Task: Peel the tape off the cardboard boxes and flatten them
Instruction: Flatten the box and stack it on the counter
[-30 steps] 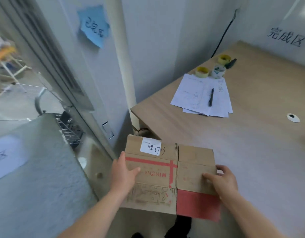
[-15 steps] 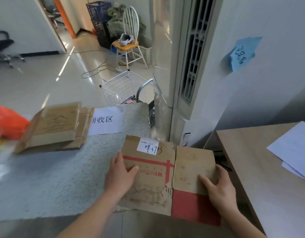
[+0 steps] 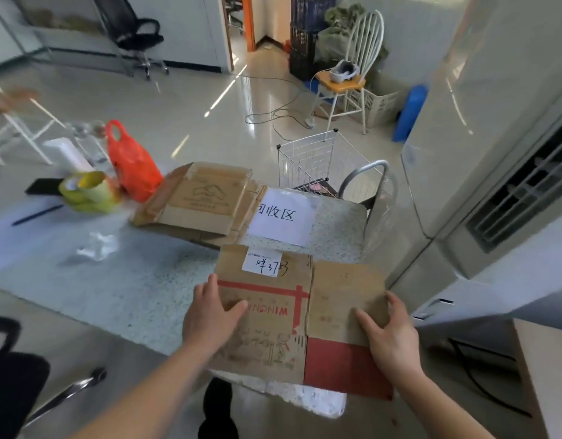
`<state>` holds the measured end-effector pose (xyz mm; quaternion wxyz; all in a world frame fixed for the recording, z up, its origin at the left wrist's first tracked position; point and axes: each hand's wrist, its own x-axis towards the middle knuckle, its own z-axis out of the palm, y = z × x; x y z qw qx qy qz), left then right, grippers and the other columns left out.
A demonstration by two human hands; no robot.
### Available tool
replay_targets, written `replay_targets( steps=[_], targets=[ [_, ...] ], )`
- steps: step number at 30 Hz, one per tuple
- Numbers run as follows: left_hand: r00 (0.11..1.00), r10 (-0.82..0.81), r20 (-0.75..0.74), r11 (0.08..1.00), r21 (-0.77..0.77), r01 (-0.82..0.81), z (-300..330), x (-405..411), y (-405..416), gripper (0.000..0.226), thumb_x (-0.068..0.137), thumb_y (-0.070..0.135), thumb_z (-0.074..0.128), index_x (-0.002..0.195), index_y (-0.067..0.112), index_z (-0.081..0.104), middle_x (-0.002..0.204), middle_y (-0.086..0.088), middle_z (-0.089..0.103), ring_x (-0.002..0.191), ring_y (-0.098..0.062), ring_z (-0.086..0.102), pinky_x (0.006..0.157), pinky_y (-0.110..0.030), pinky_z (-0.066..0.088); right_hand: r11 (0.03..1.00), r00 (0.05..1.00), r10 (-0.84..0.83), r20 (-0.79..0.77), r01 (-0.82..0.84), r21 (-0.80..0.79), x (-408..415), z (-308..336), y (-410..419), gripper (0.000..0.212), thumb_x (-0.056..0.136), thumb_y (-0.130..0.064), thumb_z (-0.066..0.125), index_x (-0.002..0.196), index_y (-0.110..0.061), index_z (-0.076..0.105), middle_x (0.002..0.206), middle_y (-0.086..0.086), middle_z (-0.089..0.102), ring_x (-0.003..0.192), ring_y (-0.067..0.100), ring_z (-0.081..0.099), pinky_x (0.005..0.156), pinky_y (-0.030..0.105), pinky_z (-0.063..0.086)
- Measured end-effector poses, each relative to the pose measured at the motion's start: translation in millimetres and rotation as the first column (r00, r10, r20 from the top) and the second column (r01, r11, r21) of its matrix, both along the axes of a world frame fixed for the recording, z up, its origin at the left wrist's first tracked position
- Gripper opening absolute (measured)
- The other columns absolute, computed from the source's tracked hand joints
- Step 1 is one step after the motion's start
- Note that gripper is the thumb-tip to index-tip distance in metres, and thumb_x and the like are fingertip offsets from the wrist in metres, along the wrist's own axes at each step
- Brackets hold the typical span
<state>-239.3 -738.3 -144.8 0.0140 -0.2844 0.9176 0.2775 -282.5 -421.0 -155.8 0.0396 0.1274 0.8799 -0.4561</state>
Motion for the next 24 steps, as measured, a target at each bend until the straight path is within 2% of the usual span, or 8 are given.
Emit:
replay_targets(
  steps=[3,7,10,13,15,18,21,24],
  targets=[
    [1.000,-0.002,-0.028,1.000,-0.007,0.002,1,-35,-37,0.077,0.084,0.058,0.064,0.146,0.029,0.029,0.128,0.001,0.045,0.093,-0.013,0.050,0.067,-0.030,0.045,1.000,0.999,-0.003,-0.035,0.003,-0.007,-33,8,-36,0.074,0.083,-0.045,0.076,0.145,-0.027,0.041,0.133,0.001,0.061,0.112,0.016,0.058,0.092,0.027,0.042],
    [0.996,-0.002,-0.092,0.997,0.081,0.010,4,-91,-91,0.088,0.082,0.059,0.067,0.153,0.028,0.024,0.139,0.000,0.039,0.113,-0.022,0.057,0.086,-0.044,0.055,0.999,0.995,-0.037,-0.088,0.038,0.005,-78,20,-93,0.074,0.083,-0.043,0.077,0.145,-0.025,0.042,0.137,0.003,0.058,0.122,0.023,0.056,0.100,0.032,0.043],
    [0.993,-0.007,-0.117,0.991,0.128,0.022,11,-132,-137,0.096,0.082,0.055,0.071,0.157,0.023,0.019,0.149,-0.005,0.034,0.127,-0.028,0.050,0.097,-0.047,0.051,0.998,0.992,-0.053,-0.116,0.057,0.032,-112,29,-138,0.072,0.084,-0.042,0.076,0.145,-0.023,0.042,0.137,0.004,0.057,0.120,0.023,0.056,0.098,0.030,0.040],
    [0.992,-0.028,-0.123,0.992,0.117,0.043,16,-161,-187,0.094,0.082,0.052,0.072,0.156,0.019,0.024,0.147,-0.009,0.036,0.130,-0.029,0.046,0.104,-0.048,0.046,0.997,0.989,-0.051,-0.141,0.059,0.056,-139,34,-189,0.069,0.083,-0.041,0.077,0.142,-0.025,0.044,0.124,-0.003,0.058,0.106,0.015,0.056,0.093,0.031,0.043],
    [0.992,-0.020,-0.127,0.990,0.136,0.037,19,-181,-221,0.094,0.083,0.050,0.072,0.157,0.018,0.022,0.151,-0.009,0.032,0.136,-0.029,0.039,0.108,-0.047,0.042,0.999,0.990,-0.029,-0.142,0.032,0.021,-161,34,-223,0.066,0.083,-0.037,0.077,0.140,-0.027,0.045,0.120,-0.005,0.059,0.103,0.016,0.059,0.091,0.035,0.049],
    [0.992,-0.012,-0.126,0.996,0.087,0.023,20,-206,-265,0.096,0.085,0.050,0.072,0.158,0.016,0.020,0.157,-0.010,0.027,0.142,-0.031,0.033,0.111,-0.045,0.035,1.000,0.990,-0.003,-0.138,0.006,0.021,-191,31,-267,0.063,0.083,-0.037,0.076,0.138,-0.030,0.045,0.109,-0.009,0.059,0.096,0.013,0.058,0.085,0.031,0.048],
    [0.994,-0.023,-0.108,1.000,0.004,0.023,19,-229,-304,0.093,0.085,0.055,0.068,0.156,0.016,0.022,0.152,-0.011,0.035,0.134,-0.034,0.044,0.104,-0.046,0.043,1.000,0.991,0.001,-0.131,0.001,0.018,-219,27,-306,0.061,0.083,-0.039,0.075,0.136,-0.033,0.045,0.103,-0.011,0.058,0.094,0.013,0.058,0.086,0.029,0.046],
    [0.998,-0.036,-0.048,0.999,-0.026,0.034,14,-252,-337,0.094,0.086,0.060,0.063,0.157,0.019,0.018,0.156,-0.009,0.029,0.138,-0.034,0.040,0.106,-0.046,0.041,1.000,0.991,-0.004,-0.131,0.005,0.005,-248,19,-337,0.063,0.082,-0.039,0.074,0.137,-0.029,0.045,0.106,-0.010,0.060,0.098,0.013,0.058,0.087,0.026,0.043]
  ],
)
